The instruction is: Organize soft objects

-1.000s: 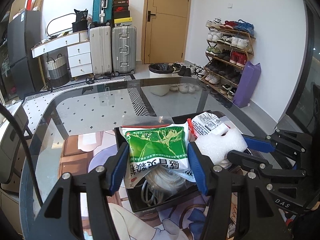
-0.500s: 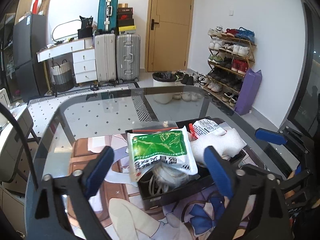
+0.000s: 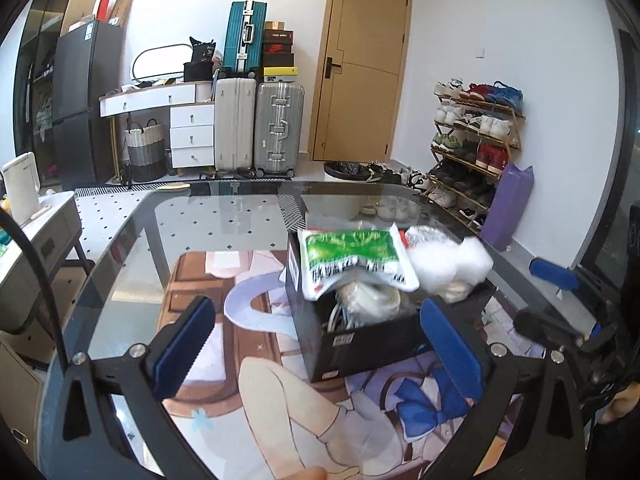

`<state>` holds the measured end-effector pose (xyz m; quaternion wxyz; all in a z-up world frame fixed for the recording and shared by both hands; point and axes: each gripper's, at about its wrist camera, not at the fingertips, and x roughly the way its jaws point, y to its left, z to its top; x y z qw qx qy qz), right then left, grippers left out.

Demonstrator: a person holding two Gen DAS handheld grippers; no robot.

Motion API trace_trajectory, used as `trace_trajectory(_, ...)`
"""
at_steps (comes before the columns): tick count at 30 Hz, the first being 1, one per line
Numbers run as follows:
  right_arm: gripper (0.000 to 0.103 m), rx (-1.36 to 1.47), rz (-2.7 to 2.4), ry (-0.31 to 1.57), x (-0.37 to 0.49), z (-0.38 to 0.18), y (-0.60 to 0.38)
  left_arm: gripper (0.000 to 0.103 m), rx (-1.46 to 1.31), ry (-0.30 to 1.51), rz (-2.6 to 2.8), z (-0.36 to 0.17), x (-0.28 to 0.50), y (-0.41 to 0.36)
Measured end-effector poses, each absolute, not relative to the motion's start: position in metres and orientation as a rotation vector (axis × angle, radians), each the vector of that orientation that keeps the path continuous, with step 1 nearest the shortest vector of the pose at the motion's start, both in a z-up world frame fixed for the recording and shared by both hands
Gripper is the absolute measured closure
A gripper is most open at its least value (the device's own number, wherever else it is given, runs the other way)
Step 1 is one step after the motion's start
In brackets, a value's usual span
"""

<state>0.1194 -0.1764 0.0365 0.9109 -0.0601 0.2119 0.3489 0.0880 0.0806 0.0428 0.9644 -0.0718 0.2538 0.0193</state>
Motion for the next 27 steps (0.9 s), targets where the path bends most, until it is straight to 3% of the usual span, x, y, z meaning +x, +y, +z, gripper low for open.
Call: trace_trajectory(27, 0.001, -0.106, 0.731, 0.347, 0.096, 0.035, -0.179, 0.000, -0.082, 0.469, 0.079, 0.032, 0.071, 0.065)
